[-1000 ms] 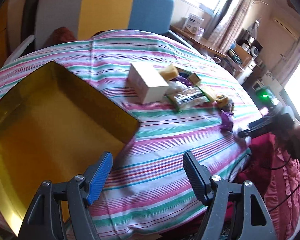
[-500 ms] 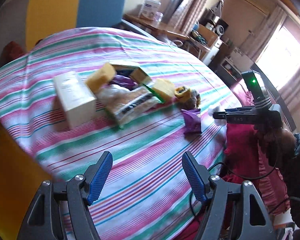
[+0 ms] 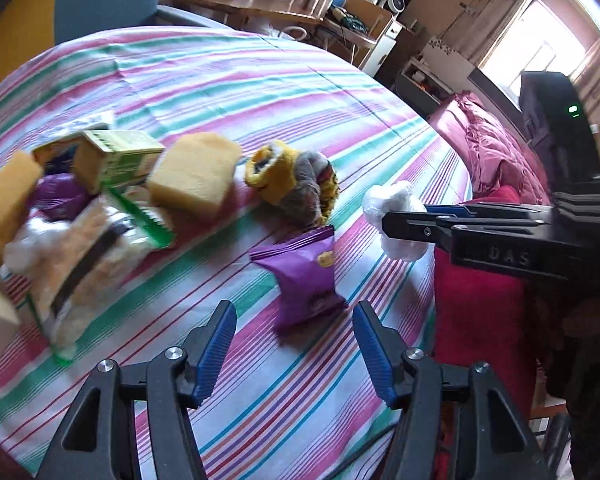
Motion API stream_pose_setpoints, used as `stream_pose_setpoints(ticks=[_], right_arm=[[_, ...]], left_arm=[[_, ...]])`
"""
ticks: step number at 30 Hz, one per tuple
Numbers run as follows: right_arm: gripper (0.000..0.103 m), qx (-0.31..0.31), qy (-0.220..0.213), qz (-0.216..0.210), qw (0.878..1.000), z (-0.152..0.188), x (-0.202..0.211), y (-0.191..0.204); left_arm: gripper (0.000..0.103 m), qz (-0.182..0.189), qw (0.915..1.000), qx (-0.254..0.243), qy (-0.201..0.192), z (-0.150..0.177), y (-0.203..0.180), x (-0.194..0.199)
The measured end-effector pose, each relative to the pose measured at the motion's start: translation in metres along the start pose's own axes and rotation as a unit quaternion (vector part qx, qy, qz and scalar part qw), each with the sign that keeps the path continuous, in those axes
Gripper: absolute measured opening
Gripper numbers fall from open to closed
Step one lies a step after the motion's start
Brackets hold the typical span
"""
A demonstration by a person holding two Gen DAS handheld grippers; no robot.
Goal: Organize objects
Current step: 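Grasp the purple snack packet with the left gripper while the right gripper holds the bundle, then carry both items to the gold tray and release them inside with both grippers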
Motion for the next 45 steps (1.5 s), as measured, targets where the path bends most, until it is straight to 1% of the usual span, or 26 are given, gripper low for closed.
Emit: stream_pose_setpoints(ticks=[2,5,6,7,8,10,12,14,16,18,20,22,24,26,29,31,33,35,39,41,43,45], right_arm=[[0.035,-0.002,-0.001,-0.005,1.0,-0.003,-0.003,-0.002],[0.035,-0.003,-0.001,-0.012,1.0,-0.002,-0.001,-0.004],[0.035,-0.005,-0.002,-0.013,1.0,-0.002,-0.002,-0.004],[0.035,-0.006,-0.003,-0.014,1.0,-0.002,-0.001,-0.004],[0.035,-0.008,-0.005,-0.014,1.0,-0.002,-0.001,-0.004],[0.035,-0.007,-0.007,-0.012,1.0,-0.002,0.0,-0.004],[0.035,-0.001,-0.009,-0.01,1.0,-0.002,0.0,-0.003],[0.035,0.008,-0.012,-0.005,1.0,-0.002,0.001,0.0],[0.035,0.018,-0.017,0.001,1.0,-0.001,0.002,0.002],[0.035,0.027,-0.02,0.006,0.999,-0.001,0.003,0.005],[0.035,0.037,-0.021,0.005,0.999,0.0,0.002,0.007],[0.035,0.04,-0.021,0.009,0.999,0.0,0.002,0.007],[0.035,0.045,-0.024,0.017,0.999,0.0,0.003,0.008],[0.035,0.05,-0.027,0.029,0.998,0.0,0.003,0.009],[0.035,0.056,-0.032,0.044,0.997,0.0,0.004,0.009],[0.035,0.057,-0.033,0.053,0.996,0.0,0.004,0.008],[0.035,0.058,-0.033,0.06,0.996,0.0,0.004,0.008],[0.035,0.058,-0.031,0.067,0.996,0.0,0.003,0.008],[0.035,0.058,-0.026,0.076,0.995,0.0,0.002,0.007],[0.035,0.057,-0.026,0.08,0.995,0.0,0.001,0.007],[0.035,0.057,-0.025,0.083,0.995,0.0,0.001,0.007],[0.035,0.057,-0.022,0.088,0.994,0.001,0.0,0.006]], left_arm=[[0.061,0.003,1.0,0.003,0.004,-0.005,-0.002,-0.011],[0.061,-0.004,0.9998,0.017,0.007,-0.013,0.002,-0.028],[0.057,-0.009,0.9996,0.024,0.009,-0.015,0.006,-0.034],[0.041,-0.011,0.9995,0.029,0.009,-0.015,0.009,-0.037],[0.035,-0.013,0.9995,0.028,0.003,-0.015,0.011,-0.037],[0.031,-0.004,0.9996,0.029,-0.004,-0.011,0.012,-0.029],[0.03,-0.018,0.9995,0.021,-0.014,0.0,0.013,-0.014],[0.03,-0.018,0.9993,0.02,-0.026,0.011,0.013,0.005],[0.03,-0.028,0.9982,0.028,-0.045,0.023,0.017,0.028],[0.03,-0.033,0.9965,0.048,-0.06,0.036,0.025,0.053],[0.03,-0.05,0.9942,0.061,-0.073,0.047,0.033,0.073],[0.03,-0.069,0.9909,0.073,-0.09,0.06,0.042,0.097],[0.03,-0.087,0.9855,0.093,-0.112,0.075,0.056,0.125],[0.03,-0.104,0.9777,0.12,-0.137,0.09,0.072,0.156],[0.03,-0.144,0.9613,0.155,-0.176,0.117,0.098,0.207],[0.03,-0.179,0.9453,0.183,-0.202,0.14,0.122,0.246],[0.03,-0.216,0.9269,0.213,-0.221,0.164,0.151,0.282],[0.03,-0.251,0.9035,0.256,-0.235,0.192,0.187,0.315],[0.03,-0.304,0.8482,0.35,-0.256,0.242,0.258,0.37],[0.03,-0.324,0.8301,0.37,-0.263,0.254,0.282,0.387],[0.03,-0.334,0.8173,0.39,-0.262,0.266,0.304,0.396],[0.03,-0.336,0.8107,0.402,-0.262,0.271,0.32,0.399]])
Point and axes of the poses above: each gripper's, at about its wrist camera, not at the fingertips, and x roughly against the way its jaws point, y to its left, z to its underside, the point moved 4 cm from there along -x, roughly the way its jaws point, and after that the axes turned 13 degrees about z, right-handed, at the moved point
